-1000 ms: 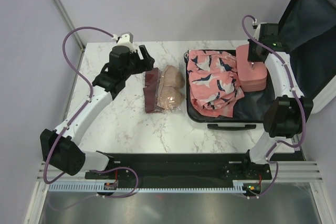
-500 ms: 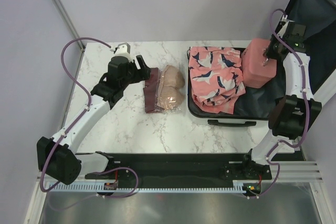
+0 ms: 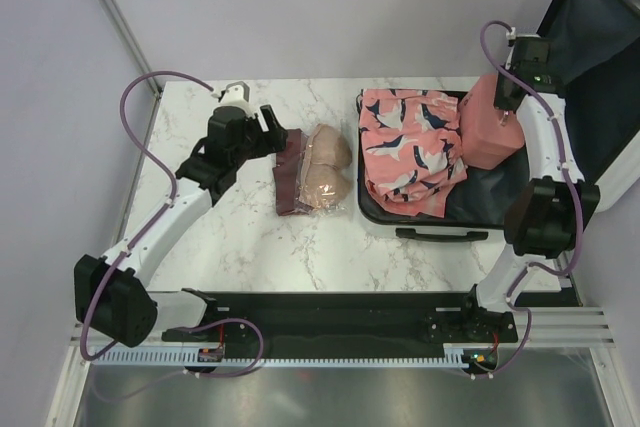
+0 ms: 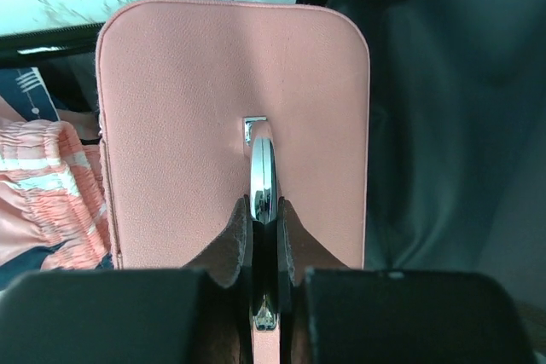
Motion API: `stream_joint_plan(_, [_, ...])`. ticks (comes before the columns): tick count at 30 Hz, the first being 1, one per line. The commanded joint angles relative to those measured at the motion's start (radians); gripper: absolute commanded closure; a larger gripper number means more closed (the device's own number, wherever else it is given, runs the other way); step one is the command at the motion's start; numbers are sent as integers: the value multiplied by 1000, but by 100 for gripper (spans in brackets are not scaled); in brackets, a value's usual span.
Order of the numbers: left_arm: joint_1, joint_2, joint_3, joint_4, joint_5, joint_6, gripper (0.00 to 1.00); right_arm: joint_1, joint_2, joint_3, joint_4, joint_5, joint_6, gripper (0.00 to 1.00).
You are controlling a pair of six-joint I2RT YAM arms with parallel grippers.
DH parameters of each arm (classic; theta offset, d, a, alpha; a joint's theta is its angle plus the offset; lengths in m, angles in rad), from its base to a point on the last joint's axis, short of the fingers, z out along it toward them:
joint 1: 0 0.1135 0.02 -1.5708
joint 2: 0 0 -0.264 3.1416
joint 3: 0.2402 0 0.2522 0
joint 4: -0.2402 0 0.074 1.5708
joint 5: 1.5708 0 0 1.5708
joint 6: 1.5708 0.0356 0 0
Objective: Pack the luggage
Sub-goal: Place the storage box in the luggage.
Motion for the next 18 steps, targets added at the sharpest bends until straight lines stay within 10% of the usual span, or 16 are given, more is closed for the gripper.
stream_joint_plan(1, [8,23,53,45,9,8,16,26,76,25,79,172,-59,100])
stream_joint_plan(18, [15,69,120,31,36,14,16,100,212,-42,212,132,-80,99])
